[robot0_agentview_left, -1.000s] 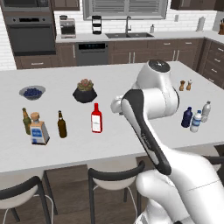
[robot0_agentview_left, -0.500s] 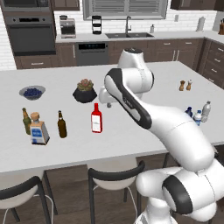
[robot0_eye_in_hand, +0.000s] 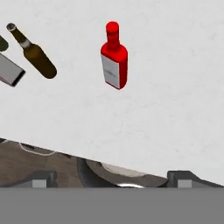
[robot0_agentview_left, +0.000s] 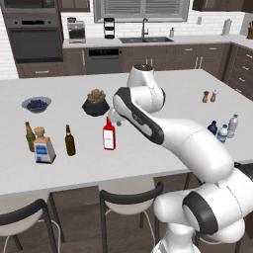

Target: Move the plastic bottles in the middle to the plastics group, and the glass bottles in the middle to the glass group.

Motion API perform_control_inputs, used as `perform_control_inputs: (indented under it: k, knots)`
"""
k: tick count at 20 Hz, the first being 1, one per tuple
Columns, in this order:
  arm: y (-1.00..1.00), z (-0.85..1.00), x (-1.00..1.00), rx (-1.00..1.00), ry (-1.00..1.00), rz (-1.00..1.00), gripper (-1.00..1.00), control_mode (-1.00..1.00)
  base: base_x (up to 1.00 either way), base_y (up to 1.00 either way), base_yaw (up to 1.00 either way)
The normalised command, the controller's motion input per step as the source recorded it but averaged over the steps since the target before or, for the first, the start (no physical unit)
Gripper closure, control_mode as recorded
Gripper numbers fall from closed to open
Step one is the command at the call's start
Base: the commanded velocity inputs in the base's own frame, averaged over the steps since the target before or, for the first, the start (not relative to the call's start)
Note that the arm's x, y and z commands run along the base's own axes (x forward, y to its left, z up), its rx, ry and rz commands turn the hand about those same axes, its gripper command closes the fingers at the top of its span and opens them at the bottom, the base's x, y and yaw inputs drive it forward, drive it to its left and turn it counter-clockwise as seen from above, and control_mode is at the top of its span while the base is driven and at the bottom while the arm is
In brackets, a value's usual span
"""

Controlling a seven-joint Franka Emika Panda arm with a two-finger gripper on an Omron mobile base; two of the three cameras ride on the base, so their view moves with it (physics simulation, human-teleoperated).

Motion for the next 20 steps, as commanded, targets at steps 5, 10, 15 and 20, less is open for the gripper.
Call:
perform_control_inputs:
  k: [5,10,15,20]
  knots:
    - [-0.18,-0.40,0.09,0.11,-0.31,0.20,-1.00,-1.00,0.00,0.00,0.00]
    - [-0.52,-0.03,0.32,0.15,-0.04,0.33,-1.00,-1.00,0.00,0.00,0.00]
    - [-0.16,0.29,0.87,0.02,0.25,0.27,-1.00,-1.00,0.00,0.00,0.00]
    - [0.02,0.03,0.72,0.00,0.15,0.18,-1.00,-1.00,0.00,0.00,0.00]
